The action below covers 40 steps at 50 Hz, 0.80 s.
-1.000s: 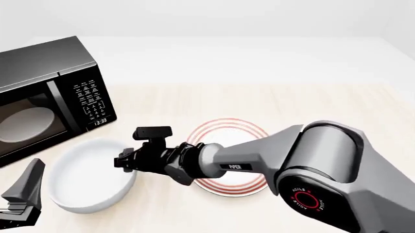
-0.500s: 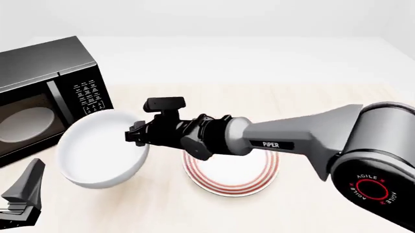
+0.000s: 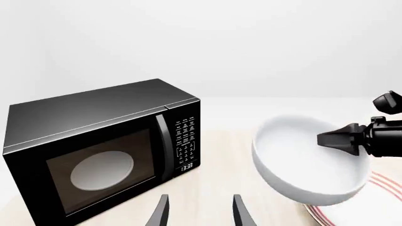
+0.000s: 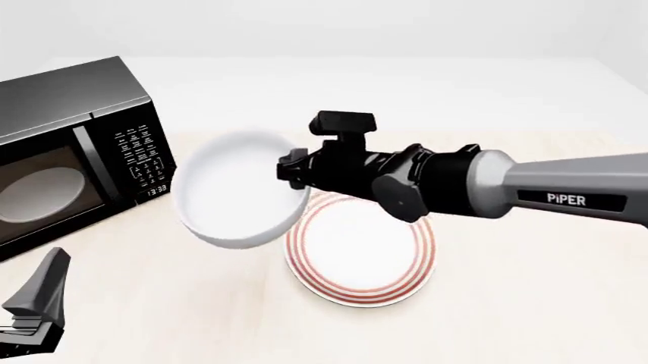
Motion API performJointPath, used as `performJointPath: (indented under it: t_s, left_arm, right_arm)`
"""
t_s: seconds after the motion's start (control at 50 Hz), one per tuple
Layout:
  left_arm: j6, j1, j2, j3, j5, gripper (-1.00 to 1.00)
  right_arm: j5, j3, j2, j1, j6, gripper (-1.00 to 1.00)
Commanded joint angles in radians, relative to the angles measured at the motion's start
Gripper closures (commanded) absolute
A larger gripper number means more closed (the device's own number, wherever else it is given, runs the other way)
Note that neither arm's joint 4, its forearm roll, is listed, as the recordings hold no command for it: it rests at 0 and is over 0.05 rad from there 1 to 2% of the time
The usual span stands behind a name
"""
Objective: Put the white bowl to the right of the plate.
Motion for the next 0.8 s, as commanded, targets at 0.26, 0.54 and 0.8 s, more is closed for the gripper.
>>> performJointPath:
  t_s: [0.26,0.54,0.8]
  left_arm:
    - [0.000,0.000,0.000,0.000,0.000,-1.00]
    - [0.000,0.000,0.000,0.000,0.000,-1.00]
    - [0.000,0.000,0.000,0.000,0.000,-1.00]
  right_arm:
    - [-0.073,0.367,-0.316,-0.278,-0.125,1.00]
    - [-0.162,0.598,-0.506,-0.435,-0.103,1.00]
    - [-0.184,0.757,-0.674,-0.556,-0.097,1.00]
